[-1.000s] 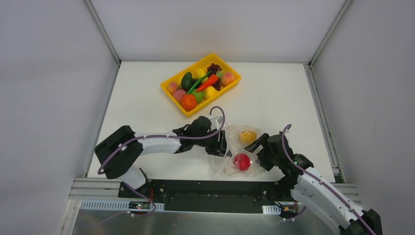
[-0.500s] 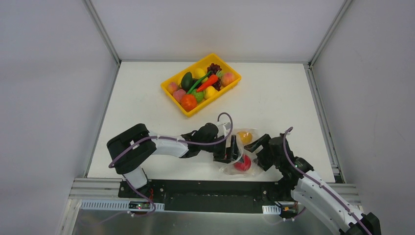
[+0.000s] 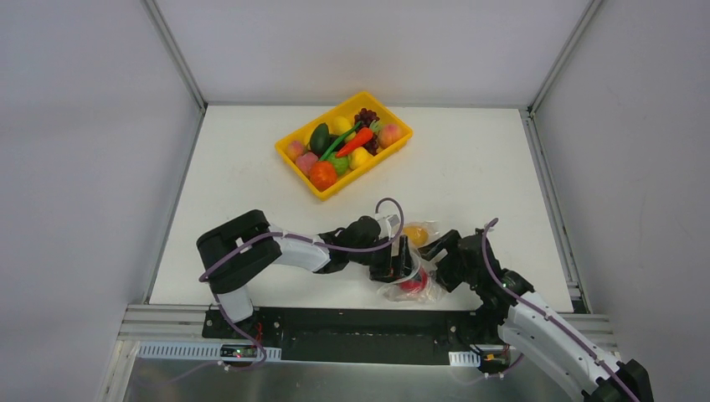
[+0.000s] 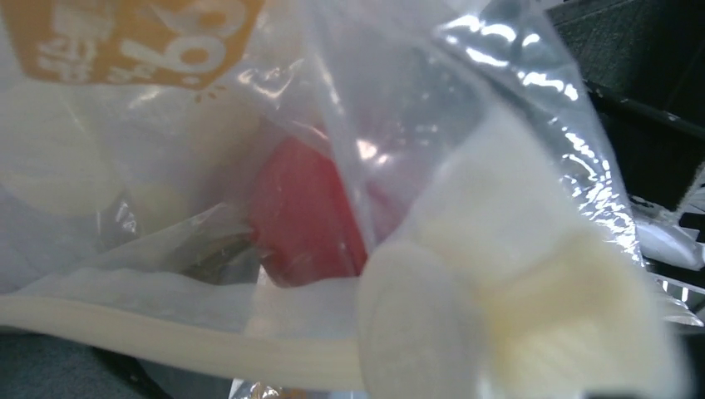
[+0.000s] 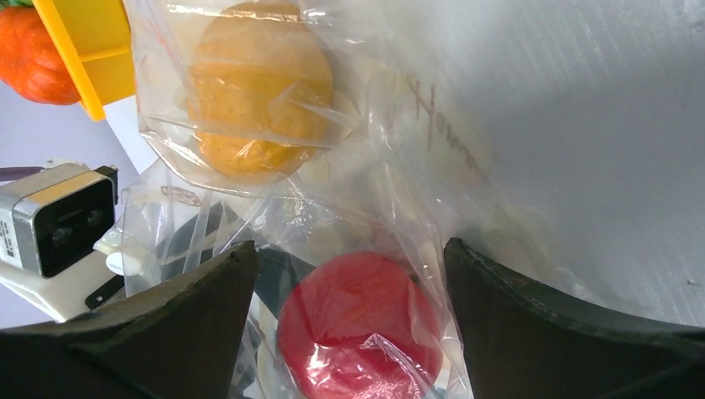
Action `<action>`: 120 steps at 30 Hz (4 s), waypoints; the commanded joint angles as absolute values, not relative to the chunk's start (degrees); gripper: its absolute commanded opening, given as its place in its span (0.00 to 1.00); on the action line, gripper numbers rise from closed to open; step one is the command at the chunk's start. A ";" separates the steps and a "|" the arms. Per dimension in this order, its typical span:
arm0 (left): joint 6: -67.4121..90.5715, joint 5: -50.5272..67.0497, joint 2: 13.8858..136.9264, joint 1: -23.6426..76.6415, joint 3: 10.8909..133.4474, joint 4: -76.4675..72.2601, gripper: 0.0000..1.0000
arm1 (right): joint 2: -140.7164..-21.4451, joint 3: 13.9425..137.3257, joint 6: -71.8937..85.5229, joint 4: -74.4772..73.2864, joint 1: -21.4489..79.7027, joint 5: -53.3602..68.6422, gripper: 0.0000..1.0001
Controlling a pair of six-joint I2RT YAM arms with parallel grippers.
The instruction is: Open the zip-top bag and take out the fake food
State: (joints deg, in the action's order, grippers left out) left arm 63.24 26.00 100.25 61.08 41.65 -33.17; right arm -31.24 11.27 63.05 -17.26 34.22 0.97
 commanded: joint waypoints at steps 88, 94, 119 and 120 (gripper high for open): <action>50.52 2.67 81.14 60.65 39.86 -1.75 0.34 | -33.08 6.98 65.57 -16.94 35.34 -1.64 0.74; 46.44 -4.38 70.96 60.13 39.55 9.76 0.31 | -33.13 7.16 65.76 -16.98 35.45 -2.11 0.74; 26.40 -2.64 80.74 29.97 74.88 23.38 0.36 | -27.16 20.67 54.07 -28.33 35.38 -6.06 0.88; 25.56 -2.30 83.17 29.38 77.24 22.48 0.37 | -26.84 21.14 53.16 -28.56 35.36 -5.99 0.88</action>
